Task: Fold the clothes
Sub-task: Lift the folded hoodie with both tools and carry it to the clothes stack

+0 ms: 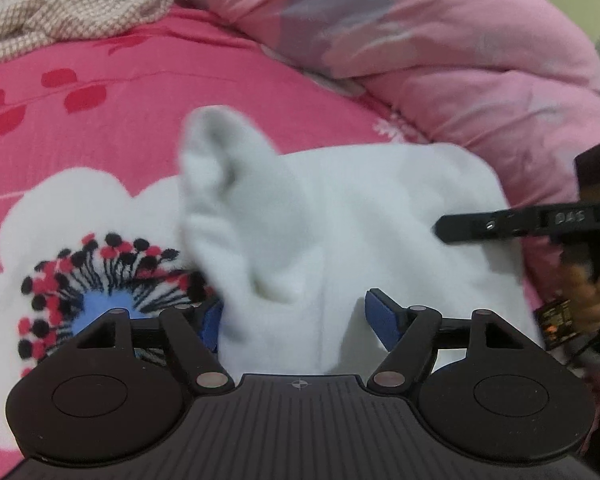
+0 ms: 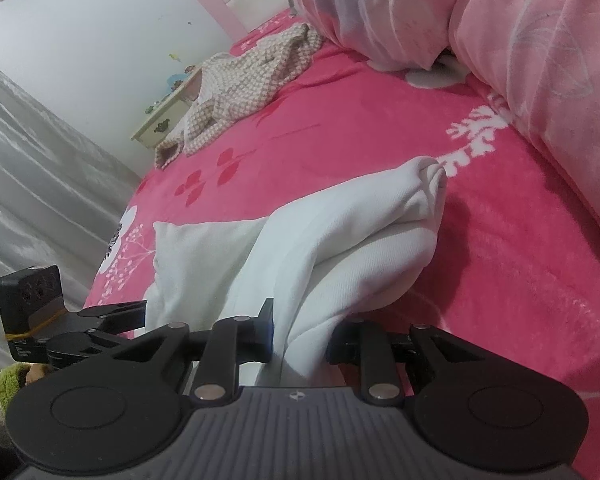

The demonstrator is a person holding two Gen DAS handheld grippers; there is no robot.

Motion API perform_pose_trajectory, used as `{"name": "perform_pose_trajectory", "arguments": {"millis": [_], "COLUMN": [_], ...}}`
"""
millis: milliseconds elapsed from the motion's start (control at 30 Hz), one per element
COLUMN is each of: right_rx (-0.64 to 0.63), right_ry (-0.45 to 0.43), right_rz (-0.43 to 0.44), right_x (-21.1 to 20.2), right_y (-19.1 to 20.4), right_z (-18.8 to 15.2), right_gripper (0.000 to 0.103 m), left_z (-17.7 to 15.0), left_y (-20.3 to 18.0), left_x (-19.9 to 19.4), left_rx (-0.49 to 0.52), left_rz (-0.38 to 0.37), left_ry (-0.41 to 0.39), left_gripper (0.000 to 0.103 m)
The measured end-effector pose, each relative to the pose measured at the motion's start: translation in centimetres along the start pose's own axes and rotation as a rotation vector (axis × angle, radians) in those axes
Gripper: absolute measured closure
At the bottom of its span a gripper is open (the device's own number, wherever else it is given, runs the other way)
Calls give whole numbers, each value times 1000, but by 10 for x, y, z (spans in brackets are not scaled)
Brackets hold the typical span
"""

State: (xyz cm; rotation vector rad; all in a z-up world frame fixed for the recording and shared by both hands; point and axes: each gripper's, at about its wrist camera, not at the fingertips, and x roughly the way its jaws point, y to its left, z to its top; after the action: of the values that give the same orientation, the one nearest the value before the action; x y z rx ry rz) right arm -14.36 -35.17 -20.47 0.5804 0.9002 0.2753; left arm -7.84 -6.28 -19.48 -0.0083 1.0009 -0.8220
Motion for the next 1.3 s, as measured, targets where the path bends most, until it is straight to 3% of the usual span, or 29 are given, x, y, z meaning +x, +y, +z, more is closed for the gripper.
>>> {"name": "perform_pose_trajectory", "arguments": {"millis": [67, 133, 200, 233, 333, 533, 700, 800, 933, 1067, 1300], "right_rx": [-5, -20, -63, -85, -153, -298, -480, -592, -737, -832, -954], "right_ry": [-1, -8, -33, -46, -90, -184, -267, -272, -236, -156, 109], "right_rz": [-9, -16, -15, -15, 4, 77, 169, 243, 380, 537, 759], "right_x": [1, 1, -3, -5, -16, -52, -82, -94, -101, -94, -23], "right_y": [0, 1, 8, 11, 27, 80, 142, 185, 254, 316, 407], "right_z": [-1, -2, -4, -6, -9, 2, 34, 58, 88, 101, 78], "right_gripper": [77, 77, 78, 78, 79, 79, 79, 79, 79, 79, 79], "left_z": [0, 0, -1, -2, -6, -6, 2, -1, -11, -47, -125], "left_y": [6, 14, 24, 28, 28, -2, -28, -40, -54, -65, -76], "left_x": [0, -4, -11, -16, -41, -114, -188, -238, -305, -376, -433], "left_rx": [-41, -99, -172, -205, -284, -256, -213, -201, -203, -227, -405], "left_rz": [5, 8, 12, 12, -34, -83, -20, 35, 116, 224, 412], "left_ry": [-10, -29, -57, -76, -156, -340, -554, -667, -805, -905, -939], "left_gripper": [46, 72, 88, 91, 92, 92, 93, 93, 93, 93, 93]}}
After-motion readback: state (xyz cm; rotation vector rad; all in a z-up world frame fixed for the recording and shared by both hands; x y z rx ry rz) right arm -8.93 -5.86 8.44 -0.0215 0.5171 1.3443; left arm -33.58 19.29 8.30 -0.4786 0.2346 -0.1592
